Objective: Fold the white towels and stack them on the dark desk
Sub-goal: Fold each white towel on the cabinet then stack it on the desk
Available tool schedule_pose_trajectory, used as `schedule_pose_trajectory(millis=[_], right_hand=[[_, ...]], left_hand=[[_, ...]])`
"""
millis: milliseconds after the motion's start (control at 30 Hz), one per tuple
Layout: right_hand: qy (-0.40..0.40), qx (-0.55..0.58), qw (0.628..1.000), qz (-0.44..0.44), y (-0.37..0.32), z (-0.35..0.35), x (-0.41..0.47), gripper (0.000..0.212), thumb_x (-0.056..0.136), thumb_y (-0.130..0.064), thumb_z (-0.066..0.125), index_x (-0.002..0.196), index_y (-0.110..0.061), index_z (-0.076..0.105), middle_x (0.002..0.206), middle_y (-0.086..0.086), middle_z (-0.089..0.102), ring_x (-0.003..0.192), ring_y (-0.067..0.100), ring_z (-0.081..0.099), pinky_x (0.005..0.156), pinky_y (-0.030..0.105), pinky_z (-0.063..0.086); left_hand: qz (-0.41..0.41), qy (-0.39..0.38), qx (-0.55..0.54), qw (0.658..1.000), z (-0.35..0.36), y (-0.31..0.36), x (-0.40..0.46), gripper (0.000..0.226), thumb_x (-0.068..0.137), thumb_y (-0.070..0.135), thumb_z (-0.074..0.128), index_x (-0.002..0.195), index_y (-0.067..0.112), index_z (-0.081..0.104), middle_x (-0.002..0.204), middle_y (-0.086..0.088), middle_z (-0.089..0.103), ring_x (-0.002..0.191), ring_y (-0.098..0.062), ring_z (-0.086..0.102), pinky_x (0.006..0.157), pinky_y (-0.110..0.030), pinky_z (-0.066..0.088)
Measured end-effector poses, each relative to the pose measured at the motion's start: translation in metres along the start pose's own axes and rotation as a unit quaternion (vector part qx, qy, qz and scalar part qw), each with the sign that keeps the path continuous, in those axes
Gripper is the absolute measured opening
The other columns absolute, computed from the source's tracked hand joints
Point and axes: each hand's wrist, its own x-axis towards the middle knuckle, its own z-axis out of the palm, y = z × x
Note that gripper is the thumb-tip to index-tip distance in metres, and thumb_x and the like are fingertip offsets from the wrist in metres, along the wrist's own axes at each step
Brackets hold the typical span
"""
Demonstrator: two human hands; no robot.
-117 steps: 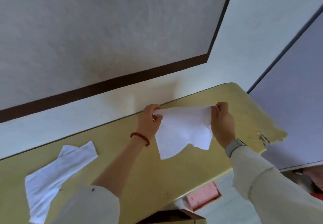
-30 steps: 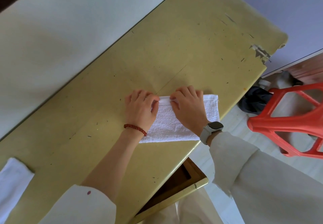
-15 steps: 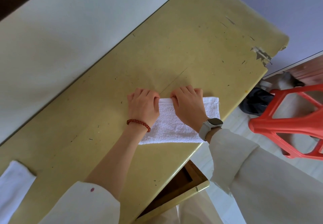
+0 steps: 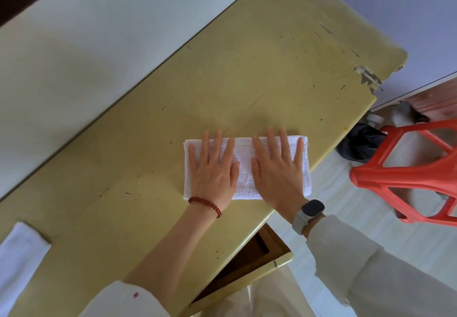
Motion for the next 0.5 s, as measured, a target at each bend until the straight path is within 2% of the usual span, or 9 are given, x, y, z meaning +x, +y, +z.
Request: schedule_pose_trajectory(millis=[100, 233, 300, 367, 433, 500], right_hand=[[-0.049, -0.011, 0.999, 0.014, 0.011, 0.008, -0.009, 0.049, 0.094, -0.038, 0.023, 0.138, -0.022, 0.037, 0.145, 0.017, 0.035, 0.135, 0.039, 0.029, 0.11, 0.057, 0.008], [-0.057, 0.003, 0.998, 0.017, 0.018, 0.012, -0.013, 0.049, 0.095, -0.037, 0.02, 0.141, -0.024, 0.032, 0.147, 0.016, 0.032, 0.136, 0.038, 0.026, 0.11, 0.054, 0.011], [-0.059, 0.006, 0.998, 0.017, 0.017, 0.011, -0.012, 0.049, 0.095, -0.037, 0.02, 0.14, -0.023, 0.033, 0.147, 0.016, 0.033, 0.136, 0.039, 0.027, 0.11, 0.054, 0.011], [-0.055, 0.017, 0.998, 0.019, 0.016, 0.01, -0.011, 0.049, 0.094, -0.036, 0.023, 0.139, -0.022, 0.035, 0.146, 0.018, 0.033, 0.135, 0.039, 0.028, 0.11, 0.055, 0.011], [-0.044, 0.031, 0.998, 0.028, 0.015, 0.008, -0.012, 0.049, 0.093, -0.034, 0.026, 0.138, -0.018, 0.036, 0.146, 0.019, 0.033, 0.136, 0.037, 0.028, 0.11, 0.054, 0.01], [-0.026, 0.042, 0.999, 0.012, 0.009, 0.005, -0.014, 0.048, 0.092, -0.03, 0.029, 0.136, -0.015, 0.038, 0.145, 0.019, 0.034, 0.136, 0.034, 0.028, 0.111, 0.053, 0.01]], left_hand=[[-0.035, -0.052, 0.011, 0.998, 0.007, 0.001, -0.006, 0.052, 0.092, 0.042, 0.024, 0.14, 0.023, 0.029, 0.147, -0.011, 0.033, 0.136, -0.035, 0.028, 0.107, -0.06, 0.016], [-0.054, -0.089, 0.006, 0.995, 0.003, 0.001, -0.005, 0.054, 0.091, 0.044, 0.021, 0.142, 0.027, 0.03, 0.15, -0.008, 0.027, 0.138, -0.034, 0.023, 0.105, -0.064, 0.014], [-0.052, -0.077, -0.024, 0.995, -0.001, 0.0, -0.005, 0.051, 0.092, 0.039, 0.024, 0.139, 0.024, 0.035, 0.148, -0.01, 0.032, 0.137, -0.034, 0.026, 0.103, -0.065, 0.017], [-0.06, -0.024, -0.066, 0.996, -0.003, -0.004, -0.007, 0.044, 0.09, 0.029, 0.031, 0.13, 0.017, 0.043, 0.14, -0.014, 0.043, 0.131, -0.036, 0.036, 0.1, -0.065, 0.025], [-0.137, 0.036, -0.111, 0.984, -0.01, -0.01, -0.014, 0.038, 0.087, 0.022, 0.039, 0.122, 0.012, 0.049, 0.131, -0.015, 0.051, 0.123, -0.036, 0.045, 0.099, -0.06, 0.032], [-0.283, 0.035, -0.153, 0.946, -0.022, -0.013, -0.023, 0.036, 0.086, 0.023, 0.051, 0.119, 0.008, 0.051, 0.123, -0.014, 0.051, 0.118, -0.033, 0.044, 0.097, -0.05, 0.031]])
